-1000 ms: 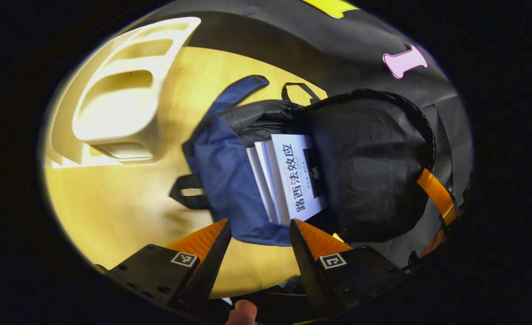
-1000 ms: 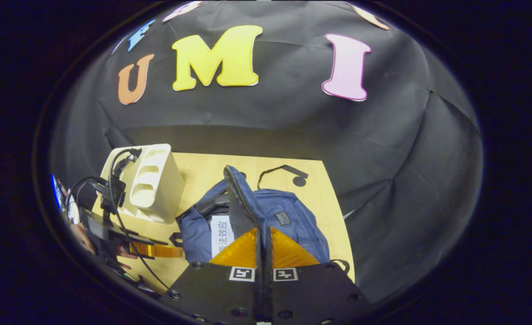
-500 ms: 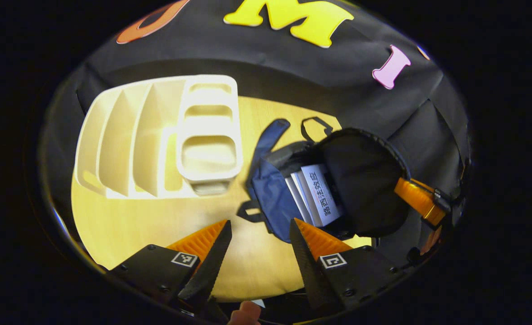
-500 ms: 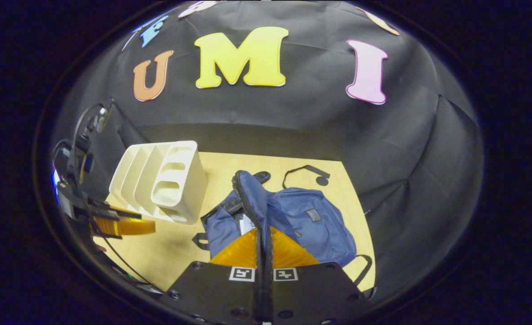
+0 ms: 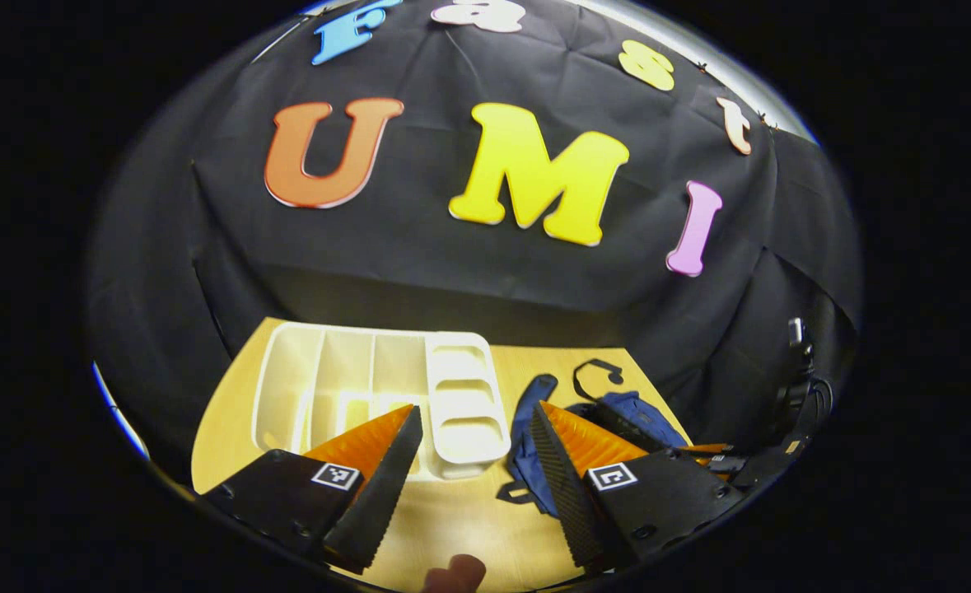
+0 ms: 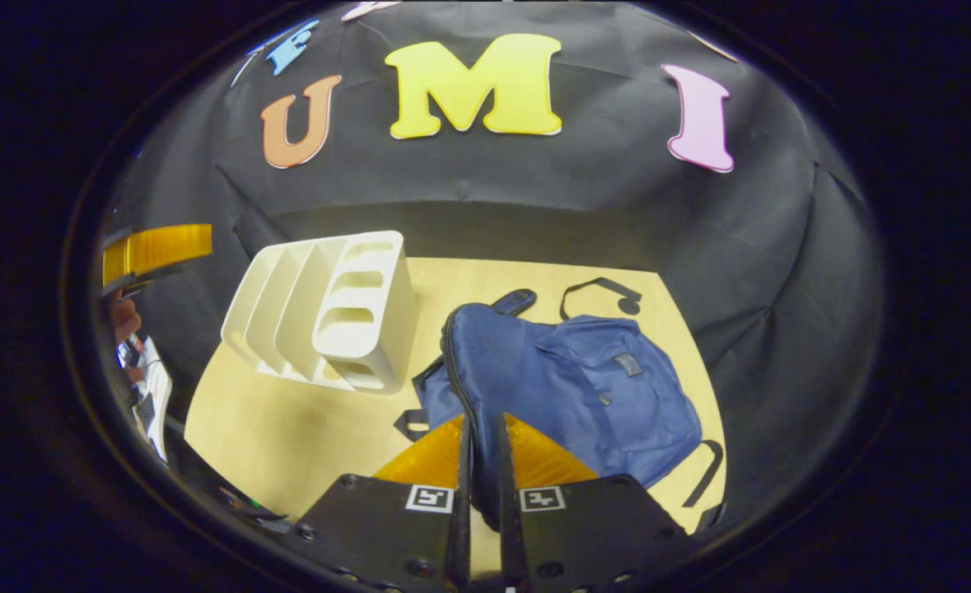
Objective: Open the schoolbag, grab two books from the bookshelf and put them into the schoolbag.
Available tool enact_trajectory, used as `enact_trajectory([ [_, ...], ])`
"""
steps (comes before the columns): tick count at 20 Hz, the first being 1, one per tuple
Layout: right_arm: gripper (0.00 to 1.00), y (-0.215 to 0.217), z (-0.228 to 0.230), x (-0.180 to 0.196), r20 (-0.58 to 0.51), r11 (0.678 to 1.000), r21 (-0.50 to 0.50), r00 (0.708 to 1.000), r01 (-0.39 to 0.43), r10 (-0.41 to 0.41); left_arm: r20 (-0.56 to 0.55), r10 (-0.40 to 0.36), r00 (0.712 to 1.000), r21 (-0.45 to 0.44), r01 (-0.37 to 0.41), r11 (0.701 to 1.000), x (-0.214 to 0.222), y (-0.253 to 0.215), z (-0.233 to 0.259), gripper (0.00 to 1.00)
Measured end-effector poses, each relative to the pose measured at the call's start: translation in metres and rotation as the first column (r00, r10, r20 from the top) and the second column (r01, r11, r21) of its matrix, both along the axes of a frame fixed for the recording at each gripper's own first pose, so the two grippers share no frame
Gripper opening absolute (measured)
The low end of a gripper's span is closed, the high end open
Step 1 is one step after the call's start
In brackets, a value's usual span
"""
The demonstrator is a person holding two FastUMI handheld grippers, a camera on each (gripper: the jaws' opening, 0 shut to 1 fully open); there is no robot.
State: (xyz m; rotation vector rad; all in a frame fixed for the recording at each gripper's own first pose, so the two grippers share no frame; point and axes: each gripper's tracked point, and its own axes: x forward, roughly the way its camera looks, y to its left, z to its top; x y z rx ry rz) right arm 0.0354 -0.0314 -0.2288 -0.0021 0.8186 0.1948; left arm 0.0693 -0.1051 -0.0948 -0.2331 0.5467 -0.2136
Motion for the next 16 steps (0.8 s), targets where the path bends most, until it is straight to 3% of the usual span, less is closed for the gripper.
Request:
enact_trajectory([
  [1,0.14,-0.002,0.010,0.002,0.004,1.000,0.012,1.000,-0.006,0.006,0.021,0.017,1.000,0.008,-0.017,1.000,0.003,0.011,0.010,0.88],
  [5,0.38,0.014,0.029,0.002,0.044,0.999,0.047,0.999,-0.004,0.002,0.081,0.074,0.994,0.013,-0.075,0.997,0.007,0.031,0.029,0.95],
  [6,0.48,0.016,0.039,0.004,0.074,0.999,0.051,0.997,-0.001,-0.003,0.099,0.086,0.991,0.014,-0.088,0.996,0.008,0.034,0.036,0.97],
  [7,0.53,0.022,0.053,0.007,0.117,0.998,0.059,0.993,-0.010,0.003,0.125,0.103,0.987,0.012,-0.105,0.994,0.007,0.038,0.042,0.97],
  [9,0.75,0.033,0.088,0.014,0.219,0.997,0.068,0.976,-0.024,0.009,0.171,0.127,0.977,0.008,-0.131,0.991,0.008,0.048,0.057,0.98],
  [11,0.98,0.039,0.126,0.021,0.333,0.998,0.066,0.943,-0.021,-0.002,0.223,0.162,0.961,0.007,-0.168,0.986,0.007,0.065,0.081,0.98],
  [13,0.96,0.046,0.171,0.026,0.451,0.997,0.075,0.892,-0.004,-0.030,0.287,0.188,0.939,0.014,-0.200,0.980,0.008,0.074,0.106,0.98],
  [16,0.96,0.048,0.231,0.031,0.608,0.996,0.076,0.791,0.035,-0.075,0.405,0.213,0.889,0.057,-0.258,0.965,0.007,0.091,0.144,0.98],
])
